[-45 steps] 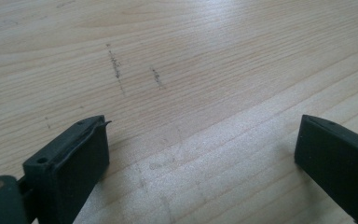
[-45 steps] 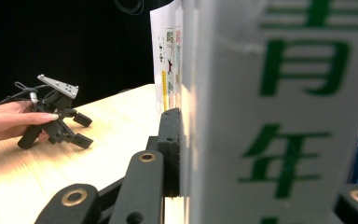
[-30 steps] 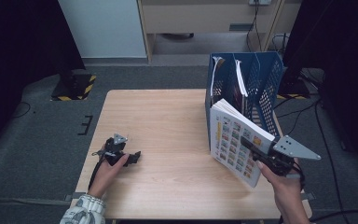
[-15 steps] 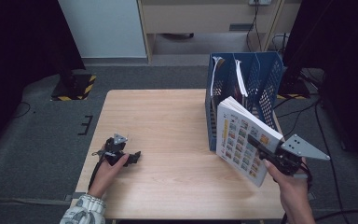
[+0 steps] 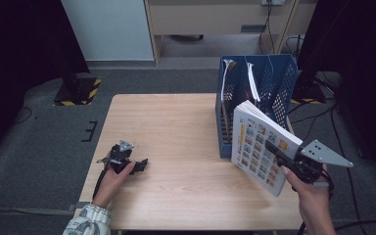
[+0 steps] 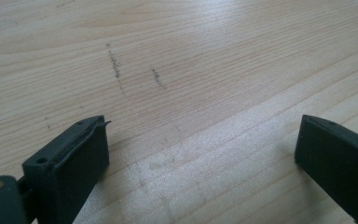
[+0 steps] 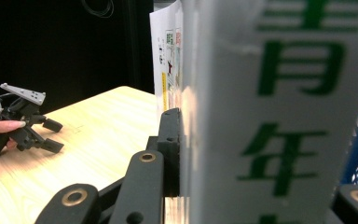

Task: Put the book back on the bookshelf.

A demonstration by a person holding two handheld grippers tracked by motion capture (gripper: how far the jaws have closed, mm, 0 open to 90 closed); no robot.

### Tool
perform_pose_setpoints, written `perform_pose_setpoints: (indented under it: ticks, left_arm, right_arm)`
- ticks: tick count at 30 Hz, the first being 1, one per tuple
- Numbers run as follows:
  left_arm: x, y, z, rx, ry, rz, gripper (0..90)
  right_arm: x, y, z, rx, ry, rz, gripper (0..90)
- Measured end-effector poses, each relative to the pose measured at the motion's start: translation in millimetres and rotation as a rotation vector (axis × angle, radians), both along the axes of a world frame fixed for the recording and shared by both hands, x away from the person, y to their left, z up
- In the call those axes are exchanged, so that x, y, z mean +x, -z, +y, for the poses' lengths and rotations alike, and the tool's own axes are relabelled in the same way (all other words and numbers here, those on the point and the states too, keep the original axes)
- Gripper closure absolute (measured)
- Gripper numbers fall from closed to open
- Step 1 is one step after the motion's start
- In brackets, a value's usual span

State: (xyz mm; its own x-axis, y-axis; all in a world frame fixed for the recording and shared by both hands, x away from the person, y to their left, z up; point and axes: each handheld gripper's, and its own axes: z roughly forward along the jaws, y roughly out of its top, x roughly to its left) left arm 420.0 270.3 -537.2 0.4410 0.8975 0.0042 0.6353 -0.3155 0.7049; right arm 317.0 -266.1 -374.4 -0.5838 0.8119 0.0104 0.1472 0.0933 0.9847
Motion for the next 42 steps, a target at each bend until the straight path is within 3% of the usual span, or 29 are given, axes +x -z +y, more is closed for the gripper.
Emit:
perform_pose_setpoints:
  ticks: [15,31,42]
  left_arm:
    - [0.2,0.0,-0.1,0.001,0.000,0.000,2.1]
    - [0.9,0.1,-0.7,0.001,-0.001,0.002,1.5]
    - [0.8,0.1,-0.8,0.002,-0.002,0.002,1.4]
  right_arm:
    - [-2.9,-0.9,-14.3,0.006,0.034,0.005,73.7]
    - [-17.4,-3.7,-45.8,0.017,0.104,-0.003,73.7]
    - [-20.4,-15.5,-55.3,0.013,0.135,-0.004,73.8]
